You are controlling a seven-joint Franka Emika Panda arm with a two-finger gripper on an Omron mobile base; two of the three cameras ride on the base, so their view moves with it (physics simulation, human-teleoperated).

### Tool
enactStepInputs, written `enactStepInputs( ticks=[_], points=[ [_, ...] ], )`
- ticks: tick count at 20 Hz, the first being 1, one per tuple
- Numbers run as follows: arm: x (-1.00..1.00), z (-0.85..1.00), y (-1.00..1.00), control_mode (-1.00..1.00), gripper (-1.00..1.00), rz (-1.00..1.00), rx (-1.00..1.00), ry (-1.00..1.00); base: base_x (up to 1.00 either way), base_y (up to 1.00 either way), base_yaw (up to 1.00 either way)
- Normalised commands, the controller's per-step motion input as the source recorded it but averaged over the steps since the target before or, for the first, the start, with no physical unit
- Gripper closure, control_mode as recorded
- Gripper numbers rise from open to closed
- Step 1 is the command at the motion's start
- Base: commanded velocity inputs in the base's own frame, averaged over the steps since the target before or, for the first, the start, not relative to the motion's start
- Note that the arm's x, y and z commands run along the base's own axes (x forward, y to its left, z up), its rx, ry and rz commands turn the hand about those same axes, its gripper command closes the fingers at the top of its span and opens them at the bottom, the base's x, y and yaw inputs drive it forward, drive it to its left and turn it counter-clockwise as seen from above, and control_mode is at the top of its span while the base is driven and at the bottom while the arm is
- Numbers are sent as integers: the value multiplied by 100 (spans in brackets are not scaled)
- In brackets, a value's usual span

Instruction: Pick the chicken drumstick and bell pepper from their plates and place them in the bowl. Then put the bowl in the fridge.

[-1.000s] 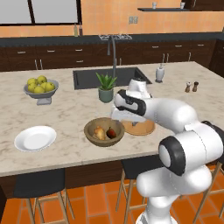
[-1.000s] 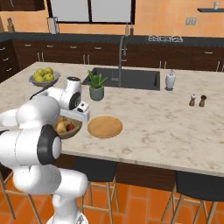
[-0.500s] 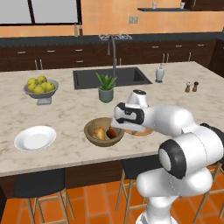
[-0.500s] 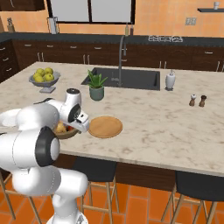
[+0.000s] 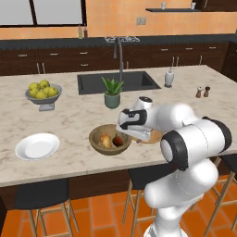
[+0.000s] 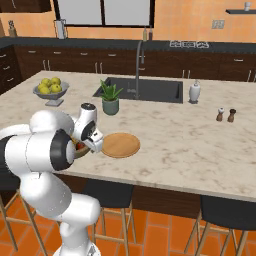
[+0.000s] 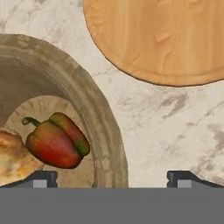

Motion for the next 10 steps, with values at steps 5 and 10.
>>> enactStepInputs(
  ticks=[5,10],
  points=[
    [14,-33,4,-100,-100,-16,14,1,0,0,0],
    [0,-25,14,-100,100,-8,2,0,0,0,0]
  ],
)
